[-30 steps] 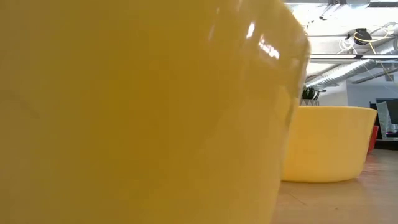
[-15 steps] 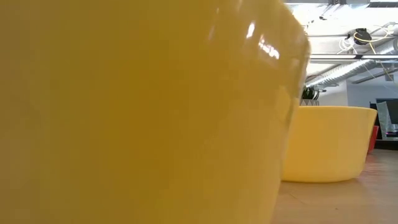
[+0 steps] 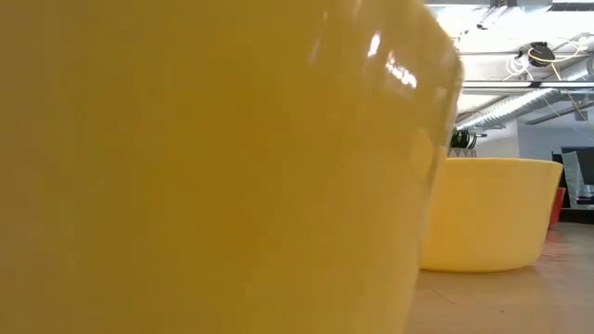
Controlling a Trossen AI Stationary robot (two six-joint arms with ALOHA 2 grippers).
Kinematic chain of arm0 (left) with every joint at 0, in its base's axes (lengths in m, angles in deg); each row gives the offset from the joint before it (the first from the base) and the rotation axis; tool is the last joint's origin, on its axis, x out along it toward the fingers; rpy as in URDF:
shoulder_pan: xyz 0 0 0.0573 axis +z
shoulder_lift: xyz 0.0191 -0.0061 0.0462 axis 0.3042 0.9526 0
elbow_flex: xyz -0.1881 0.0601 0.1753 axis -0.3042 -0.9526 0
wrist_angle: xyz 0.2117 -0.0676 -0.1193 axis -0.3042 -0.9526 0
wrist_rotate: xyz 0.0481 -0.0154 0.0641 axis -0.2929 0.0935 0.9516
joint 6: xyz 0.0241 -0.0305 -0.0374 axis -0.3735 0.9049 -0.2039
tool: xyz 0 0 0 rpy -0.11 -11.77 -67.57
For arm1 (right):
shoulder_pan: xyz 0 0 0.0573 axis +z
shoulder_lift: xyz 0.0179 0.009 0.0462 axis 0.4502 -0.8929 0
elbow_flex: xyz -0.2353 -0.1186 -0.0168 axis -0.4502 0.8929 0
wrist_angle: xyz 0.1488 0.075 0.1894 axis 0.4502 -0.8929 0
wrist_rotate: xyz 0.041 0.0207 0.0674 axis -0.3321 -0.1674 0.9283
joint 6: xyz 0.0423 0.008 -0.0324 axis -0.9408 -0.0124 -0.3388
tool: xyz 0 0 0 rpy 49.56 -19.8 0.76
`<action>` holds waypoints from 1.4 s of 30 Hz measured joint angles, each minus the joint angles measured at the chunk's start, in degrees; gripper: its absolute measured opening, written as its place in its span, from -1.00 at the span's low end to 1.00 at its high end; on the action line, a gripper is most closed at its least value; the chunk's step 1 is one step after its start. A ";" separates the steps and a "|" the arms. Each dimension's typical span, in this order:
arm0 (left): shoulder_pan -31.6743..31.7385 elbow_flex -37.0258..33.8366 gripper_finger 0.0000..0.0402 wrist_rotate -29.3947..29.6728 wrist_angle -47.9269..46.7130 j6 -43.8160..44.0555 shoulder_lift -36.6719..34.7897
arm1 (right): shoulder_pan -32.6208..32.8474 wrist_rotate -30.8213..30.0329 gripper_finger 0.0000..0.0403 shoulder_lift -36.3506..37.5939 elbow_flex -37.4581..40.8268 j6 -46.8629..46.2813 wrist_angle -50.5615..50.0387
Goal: Pick & Place Mini bowls
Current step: Put the red bowl on the shelf
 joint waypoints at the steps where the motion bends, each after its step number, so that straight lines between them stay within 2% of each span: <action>1: 2.54 0.93 -0.92 -0.01 -0.37 -2.10 1.03 | 0.00 0.00 -0.48 0.16 0.00 0.00 -0.09; 8: 17.73 11.51 -0.97 -8.08 -1.41 -9.70 13.18 | 0.02 0.00 -0.48 0.18 0.00 -2.39 0.09; 12: 22.73 18.82 -0.93 -9.03 -7.99 -9.89 20.39 | 0.01 0.00 -0.48 0.18 0.00 -5.45 -0.82; 18: 25.43 24.24 -0.87 -9.07 -12.13 -11.48 26.70 | 0.00 0.00 -0.48 0.18 0.00 -6.08 -2.05; 27: 25.37 24.52 -0.96 -9.00 -11.25 -11.42 27.18 | 0.02 0.00 -0.48 0.18 0.00 -4.09 -2.29; 38: 24.96 24.55 -0.41 -5.82 -10.25 -9.19 26.85 | 0.01 0.00 -0.48 0.18 0.00 -4.12 -2.91; 42: 23.74 24.52 -0.23 -5.53 -10.58 -9.12 23.86 | 0.00 0.00 -0.48 0.18 0.00 -4.11 -2.89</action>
